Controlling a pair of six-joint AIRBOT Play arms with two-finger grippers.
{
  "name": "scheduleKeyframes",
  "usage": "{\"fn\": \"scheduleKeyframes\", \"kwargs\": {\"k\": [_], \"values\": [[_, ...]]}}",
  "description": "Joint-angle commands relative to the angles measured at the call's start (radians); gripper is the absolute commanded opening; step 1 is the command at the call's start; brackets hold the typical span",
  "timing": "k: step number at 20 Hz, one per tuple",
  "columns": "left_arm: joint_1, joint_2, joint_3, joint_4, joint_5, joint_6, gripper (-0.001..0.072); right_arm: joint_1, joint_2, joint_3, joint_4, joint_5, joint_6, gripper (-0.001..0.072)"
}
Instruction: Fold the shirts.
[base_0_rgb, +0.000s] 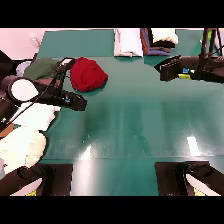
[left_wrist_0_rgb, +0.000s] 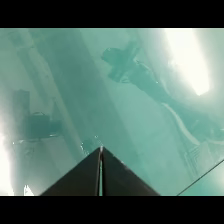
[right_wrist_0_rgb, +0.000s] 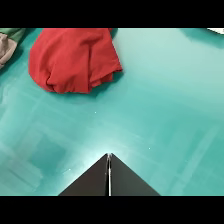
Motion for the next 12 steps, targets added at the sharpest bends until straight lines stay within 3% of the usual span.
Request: {"fn": "scheduleKeyframes", "kwargs": {"k": [1,4,10,11,12], "values": [[0.000,0.001,0.001,0.000,0.000,0.000,0.0023,0.000,0.000,0.000,0.000,0.000,0.000,0.0022],[0.000,0.001,0.001,0.000,0.002,0.000,0.0023,0.000,0.000,0.000,0.000,0.000,0.000,0.0022],[0.000,0.000,0.001,-0.023,0.142,0.003,0.0024,0.000,0.000,0.000,0.000,0.000,0.000,0.0022],[0.000,0.001,0.002,0.012,0.166,0.014,0.0091,0.000,0.000,0.000,0.000,0.000,0.000,0.0022],[0.001,0.000,0.002,0.050,0.204,0.018,0.0488,0.000,0.000,0.000,0.000,0.000,0.000,0.0022]]}}
